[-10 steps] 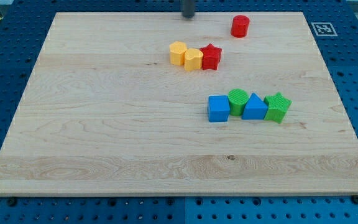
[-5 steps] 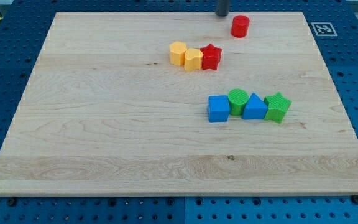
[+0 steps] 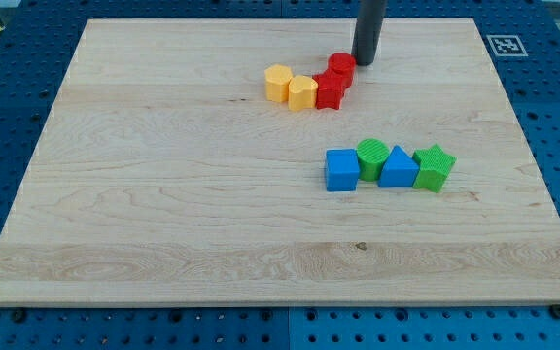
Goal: Push the red circle into the red star
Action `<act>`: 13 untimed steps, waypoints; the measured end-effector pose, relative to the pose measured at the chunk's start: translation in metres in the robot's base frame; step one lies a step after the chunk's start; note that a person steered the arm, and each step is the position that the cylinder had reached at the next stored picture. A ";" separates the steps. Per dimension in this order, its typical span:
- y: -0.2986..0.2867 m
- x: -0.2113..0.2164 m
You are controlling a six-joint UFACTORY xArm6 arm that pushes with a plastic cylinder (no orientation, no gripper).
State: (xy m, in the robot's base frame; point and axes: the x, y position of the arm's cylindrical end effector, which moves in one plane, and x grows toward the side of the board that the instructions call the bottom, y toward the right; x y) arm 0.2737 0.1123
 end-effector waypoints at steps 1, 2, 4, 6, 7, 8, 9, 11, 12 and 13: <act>-0.013 -0.001; -0.017 0.018; -0.030 0.011; -0.091 0.023; -0.085 0.041; -0.051 0.042; -0.017 0.042; -0.007 0.019; 0.022 0.032; 0.020 0.057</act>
State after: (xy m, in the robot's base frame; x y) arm 0.3305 0.1323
